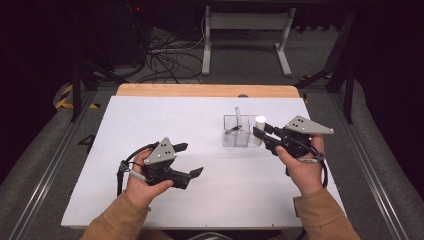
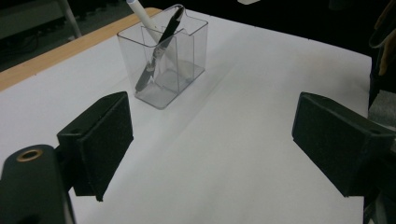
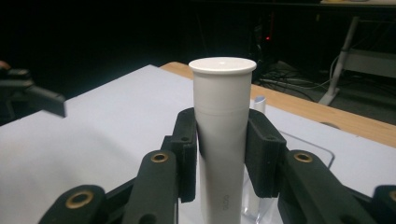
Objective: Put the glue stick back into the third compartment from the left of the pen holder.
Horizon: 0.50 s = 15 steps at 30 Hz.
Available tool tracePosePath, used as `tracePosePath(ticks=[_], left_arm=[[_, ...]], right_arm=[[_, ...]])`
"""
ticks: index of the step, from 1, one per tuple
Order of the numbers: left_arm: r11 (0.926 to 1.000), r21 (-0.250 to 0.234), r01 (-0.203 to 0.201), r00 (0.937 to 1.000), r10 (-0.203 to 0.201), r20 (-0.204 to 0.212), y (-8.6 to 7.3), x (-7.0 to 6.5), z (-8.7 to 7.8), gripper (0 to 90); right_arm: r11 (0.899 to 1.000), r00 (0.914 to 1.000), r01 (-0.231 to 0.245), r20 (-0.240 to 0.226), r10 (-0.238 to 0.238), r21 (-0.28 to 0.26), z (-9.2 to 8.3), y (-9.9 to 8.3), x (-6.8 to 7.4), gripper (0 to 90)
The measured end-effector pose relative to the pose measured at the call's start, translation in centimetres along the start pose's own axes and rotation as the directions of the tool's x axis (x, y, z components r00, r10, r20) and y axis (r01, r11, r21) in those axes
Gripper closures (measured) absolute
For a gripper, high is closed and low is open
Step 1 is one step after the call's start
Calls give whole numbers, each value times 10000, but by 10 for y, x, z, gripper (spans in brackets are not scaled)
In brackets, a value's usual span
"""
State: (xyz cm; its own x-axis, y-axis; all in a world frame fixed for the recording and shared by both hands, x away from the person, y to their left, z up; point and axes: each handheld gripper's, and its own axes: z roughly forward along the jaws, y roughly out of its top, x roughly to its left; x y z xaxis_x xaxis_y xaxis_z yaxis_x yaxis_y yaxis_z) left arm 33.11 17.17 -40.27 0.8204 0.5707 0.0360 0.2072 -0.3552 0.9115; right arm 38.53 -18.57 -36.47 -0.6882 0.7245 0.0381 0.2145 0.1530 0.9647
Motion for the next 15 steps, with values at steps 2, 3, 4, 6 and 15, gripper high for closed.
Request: tracePosePath(ticks=[2, 3, 4, 6, 15], left_arm=[[9997, -237, 84, 10000, -84, -23, -4, 0, -4, 121], [9993, -360, 119, 9999, -121, -54, -5, 0, -6, 118], [9989, -449, 138, 9998, -144, -112, -7, 0, -8, 116], [9982, -558, 219, 9995, -231, -213, -11, 0, -11, 112], [9973, -702, 228, 9977, -273, -627, -23, 0, -25, 81]], right_arm=[[9999, 9995, -109, 287, 111, -61, 1, 2, -3, 681], [9999, 9990, -99, 430, 104, -101, 2, 3, -5, 681], [9999, 9985, -84, 532, 91, -127, 4, 3, -7, 681], [9998, 9969, -143, 766, 155, -155, 7, 3, -10, 680], [9990, 9865, -316, 1598, 365, -327, 24, 1, -30, 680]])
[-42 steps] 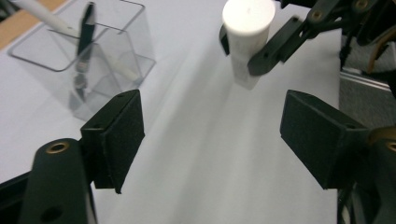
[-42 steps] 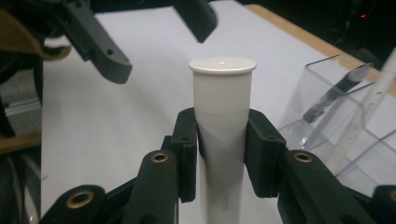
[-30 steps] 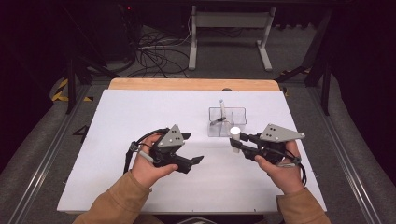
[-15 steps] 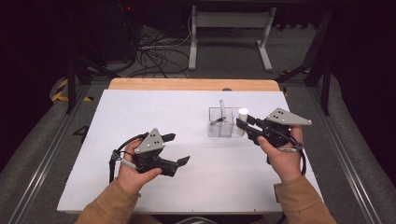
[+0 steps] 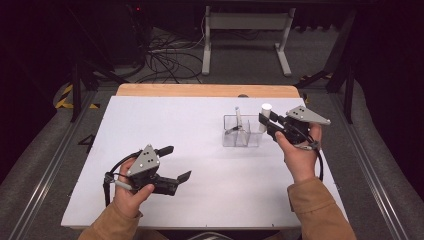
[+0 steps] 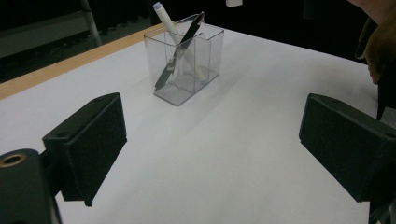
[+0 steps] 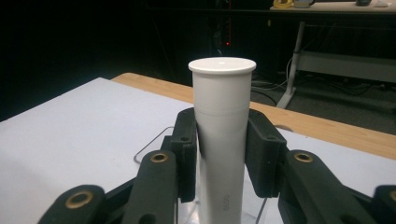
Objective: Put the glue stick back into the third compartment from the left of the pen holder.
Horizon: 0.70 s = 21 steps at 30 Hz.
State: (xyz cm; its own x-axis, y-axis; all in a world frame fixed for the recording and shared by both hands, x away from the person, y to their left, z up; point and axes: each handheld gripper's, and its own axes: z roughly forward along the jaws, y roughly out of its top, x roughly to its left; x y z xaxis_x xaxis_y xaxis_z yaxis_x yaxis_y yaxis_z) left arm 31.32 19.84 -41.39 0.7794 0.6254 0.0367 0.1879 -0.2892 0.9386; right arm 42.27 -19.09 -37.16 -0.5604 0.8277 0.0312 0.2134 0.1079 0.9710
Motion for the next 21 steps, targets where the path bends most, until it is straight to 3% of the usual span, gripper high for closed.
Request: tracePosePath(ticks=[8, 12, 21], left_arm=[[9998, -120, 175, 9995, -178, -279, -9, 4, -6, 73], [9998, -198, 69, 9994, -76, -350, -10, 6, -8, 73], [9995, -309, 9, 9989, -23, -461, -13, 9, -13, 72]], right_arm=[[9999, 9994, 121, 311, -122, 34, 19, -4, -8, 679], [9997, 9990, 226, 374, -227, 27, 26, -6, -9, 679], [9986, 9983, 529, 238, -528, -51, 36, -9, -9, 678]])
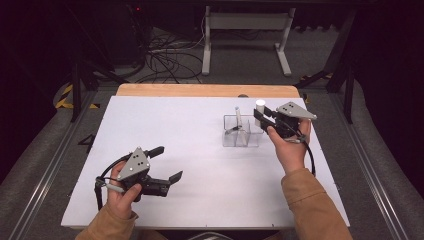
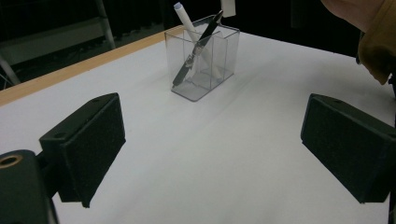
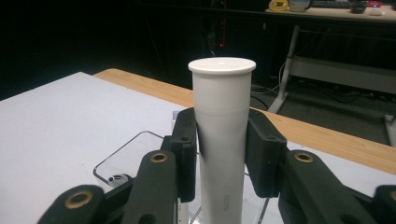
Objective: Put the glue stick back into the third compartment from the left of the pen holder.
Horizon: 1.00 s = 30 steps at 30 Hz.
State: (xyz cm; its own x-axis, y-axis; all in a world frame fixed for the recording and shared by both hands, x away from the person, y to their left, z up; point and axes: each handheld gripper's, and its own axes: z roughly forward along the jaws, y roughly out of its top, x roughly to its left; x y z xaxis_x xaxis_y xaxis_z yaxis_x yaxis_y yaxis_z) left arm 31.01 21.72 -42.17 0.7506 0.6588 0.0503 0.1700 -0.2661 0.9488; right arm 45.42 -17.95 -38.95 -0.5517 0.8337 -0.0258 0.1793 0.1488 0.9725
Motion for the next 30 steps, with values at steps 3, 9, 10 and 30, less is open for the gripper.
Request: tracePosePath(ticks=[3, 9, 10, 30], left_arm=[[10000, 2, -12, 10000, 12, -78, -1, 1, -1, 72], [10000, -59, -56, 9998, 54, -187, -2, 2, -2, 72], [10000, -76, -28, 9999, 26, -165, -2, 2, -2, 72], [9999, -112, -54, 9993, 49, -374, -5, 5, -6, 65]], right_arm=[[9999, 9999, 151, -4, -151, 18, 3, -2, 0, 678], [9995, 9996, 264, 55, -265, 178, 9, -7, 0, 678], [9993, 9995, 328, 42, -328, 167, 11, -8, -1, 678], [9964, 9992, 332, 179, -347, 779, 25, -25, -4, 677]])
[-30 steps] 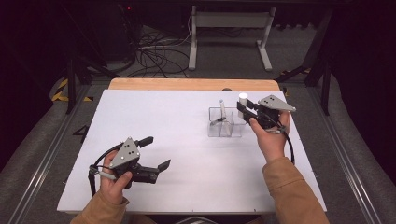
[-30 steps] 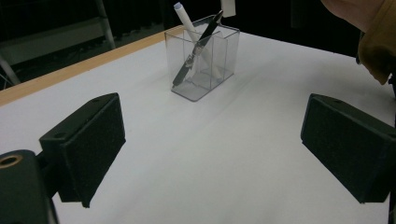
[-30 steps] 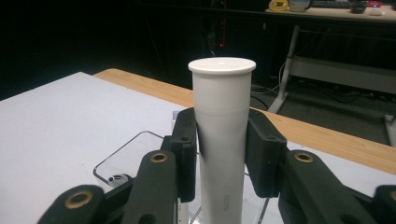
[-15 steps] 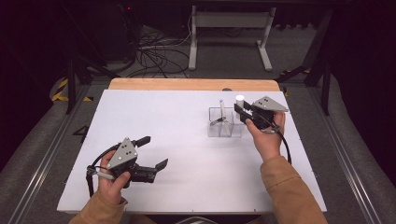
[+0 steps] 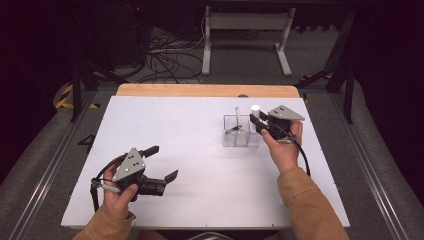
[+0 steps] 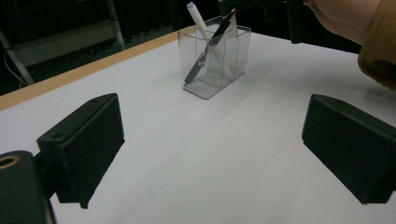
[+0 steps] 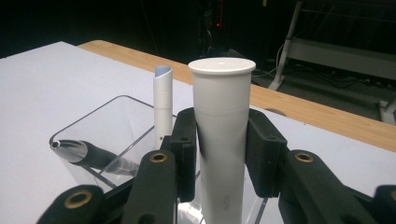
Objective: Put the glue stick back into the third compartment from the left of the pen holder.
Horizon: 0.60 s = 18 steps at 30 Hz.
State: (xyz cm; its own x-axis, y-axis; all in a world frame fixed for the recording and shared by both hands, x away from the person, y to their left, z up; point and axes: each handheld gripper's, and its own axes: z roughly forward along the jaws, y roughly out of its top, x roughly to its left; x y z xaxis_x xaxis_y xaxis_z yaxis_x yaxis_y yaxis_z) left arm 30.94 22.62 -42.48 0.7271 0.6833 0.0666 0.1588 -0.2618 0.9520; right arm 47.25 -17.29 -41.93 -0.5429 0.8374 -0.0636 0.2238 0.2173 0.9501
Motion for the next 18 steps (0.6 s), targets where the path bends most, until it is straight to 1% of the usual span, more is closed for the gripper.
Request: tracePosePath(ticks=[7, 9, 11, 12, 15, 16, 18], left_arm=[[10000, 28, 26, 10000, -26, -11, -1, 0, -1, 64], [10000, 49, 26, 10000, -25, -19, -1, 1, -1, 64], [10000, 31, 34, 10000, -34, -56, -1, 1, -1, 65], [10000, 30, 47, 10000, -47, -64, -1, 1, -1, 65], [10000, 29, 33, 9999, -33, -120, -2, 3, -2, 64], [9999, 43, 105, 9999, -104, -110, -2, 2, -3, 63], [9999, 31, 106, 9999, -105, -125, -3, 3, -5, 63]], right_arm=[[9996, 10000, -52, 54, 51, 288, 1, -3, 1, 662], [9996, 9999, -124, -17, 124, 242, 1, -3, 1, 583], [9999, 9999, -53, 91, 52, 98, 0, -2, 2, 474], [9999, 9999, -110, 124, 110, -25, -1, -2, 2, 439], [9995, 9999, -72, 143, 77, -323, -5, 1, 2, 372], [9991, 9999, -54, 160, 61, -419, -7, 2, 2, 359], [9981, 9999, -108, 85, 114, -604, -11, 4, 3, 342]])
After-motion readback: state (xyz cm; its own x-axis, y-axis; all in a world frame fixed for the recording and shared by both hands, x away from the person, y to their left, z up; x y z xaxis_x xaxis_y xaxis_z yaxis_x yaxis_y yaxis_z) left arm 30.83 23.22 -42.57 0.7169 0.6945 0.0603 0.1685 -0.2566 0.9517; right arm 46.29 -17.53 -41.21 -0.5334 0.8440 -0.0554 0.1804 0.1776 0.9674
